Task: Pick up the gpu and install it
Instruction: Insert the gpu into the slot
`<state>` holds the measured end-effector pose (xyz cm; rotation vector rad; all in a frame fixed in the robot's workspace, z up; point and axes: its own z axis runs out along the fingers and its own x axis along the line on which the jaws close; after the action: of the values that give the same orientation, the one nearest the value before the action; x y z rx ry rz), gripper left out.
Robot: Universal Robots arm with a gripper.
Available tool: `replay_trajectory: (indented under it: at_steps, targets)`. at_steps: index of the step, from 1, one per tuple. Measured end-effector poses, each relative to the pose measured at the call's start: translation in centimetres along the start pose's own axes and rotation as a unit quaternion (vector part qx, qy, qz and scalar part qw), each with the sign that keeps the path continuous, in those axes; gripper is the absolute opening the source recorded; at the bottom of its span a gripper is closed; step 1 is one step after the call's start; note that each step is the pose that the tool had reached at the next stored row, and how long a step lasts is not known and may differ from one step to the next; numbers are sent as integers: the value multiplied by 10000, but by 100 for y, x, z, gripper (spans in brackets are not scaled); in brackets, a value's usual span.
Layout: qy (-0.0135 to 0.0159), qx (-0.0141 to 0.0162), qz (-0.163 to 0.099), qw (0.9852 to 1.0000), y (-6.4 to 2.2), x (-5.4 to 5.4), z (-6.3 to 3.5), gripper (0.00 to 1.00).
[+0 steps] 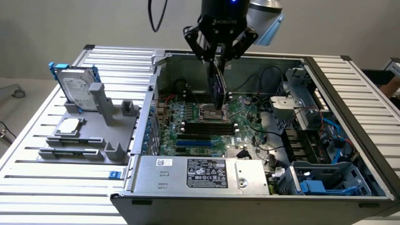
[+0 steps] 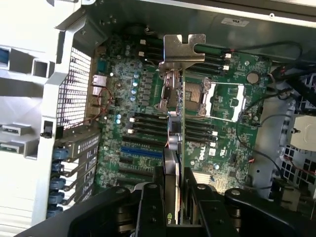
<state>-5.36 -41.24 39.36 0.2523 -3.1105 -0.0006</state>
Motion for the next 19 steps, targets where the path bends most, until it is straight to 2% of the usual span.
replay_trajectory:
  at_steps: [5,10,15,19]
  targets:
    - [1,9,-455,9990,0,0,29,27]
    - [2,19,-906,9959,0,-1,57,27]
    - [2,29,-1361,9907,0,-2,83,27]
    - [3,36,-1719,9851,0,-2,103,27]
